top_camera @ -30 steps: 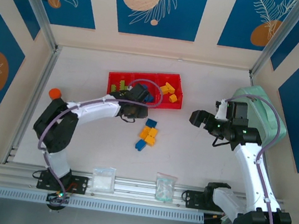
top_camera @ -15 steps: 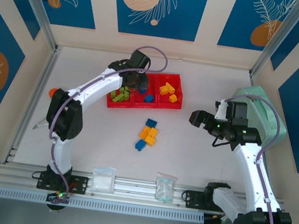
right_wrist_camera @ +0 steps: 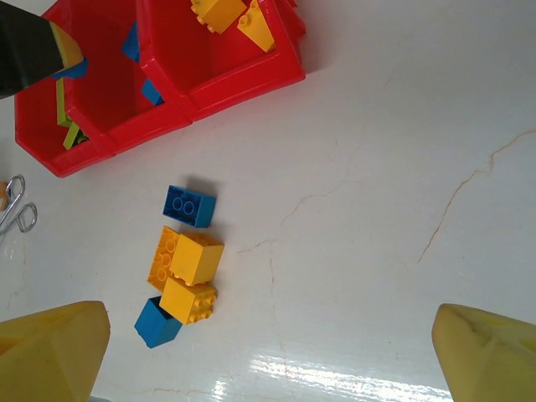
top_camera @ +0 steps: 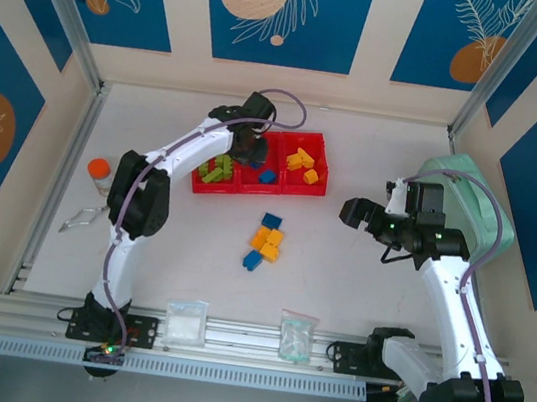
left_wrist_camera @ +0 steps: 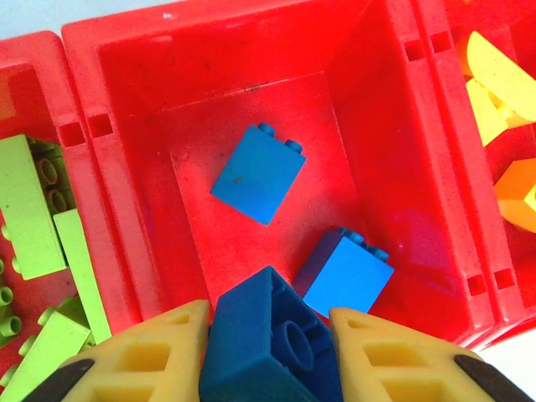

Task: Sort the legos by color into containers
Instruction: Place the lego in the container, then pick up the lego from the center of the table.

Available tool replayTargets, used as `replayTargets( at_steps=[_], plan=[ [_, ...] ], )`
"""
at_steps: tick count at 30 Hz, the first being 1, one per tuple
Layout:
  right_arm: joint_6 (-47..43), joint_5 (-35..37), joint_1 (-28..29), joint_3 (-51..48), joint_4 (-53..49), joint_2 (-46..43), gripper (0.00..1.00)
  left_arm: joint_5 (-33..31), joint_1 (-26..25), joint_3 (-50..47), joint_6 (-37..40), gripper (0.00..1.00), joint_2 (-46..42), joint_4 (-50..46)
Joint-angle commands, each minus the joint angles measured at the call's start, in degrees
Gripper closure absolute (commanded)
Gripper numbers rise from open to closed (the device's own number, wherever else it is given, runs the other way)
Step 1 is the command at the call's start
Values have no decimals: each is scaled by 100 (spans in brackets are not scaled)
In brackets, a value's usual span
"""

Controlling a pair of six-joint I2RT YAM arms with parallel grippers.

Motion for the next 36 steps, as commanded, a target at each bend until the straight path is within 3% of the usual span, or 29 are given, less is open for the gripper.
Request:
replayTargets(
  at_steps=[1,9,13,17,22,36],
  plan=[
    [-54,-36,15,31,-35,32,1,149,-4,208,87,66,106,-142],
    [-50,-20,17,23,-63,21,1,232,-27,-168,45,47,-175,138],
    [-47,-20,16,5,-63,8,1,336,-82,-756,162,32,-677,604],
    [-32,-9,14,-4,-72,-5,1,404,-172,-902,272,21,-940,525],
    [-31,-20,21,-12,-81,-4,1,360,-393,-1220,330,1,-1249,474],
    [84,352,-39,40,-280,-24,1,251,-1149,-1570,629,0,-1256,-2]
  ],
)
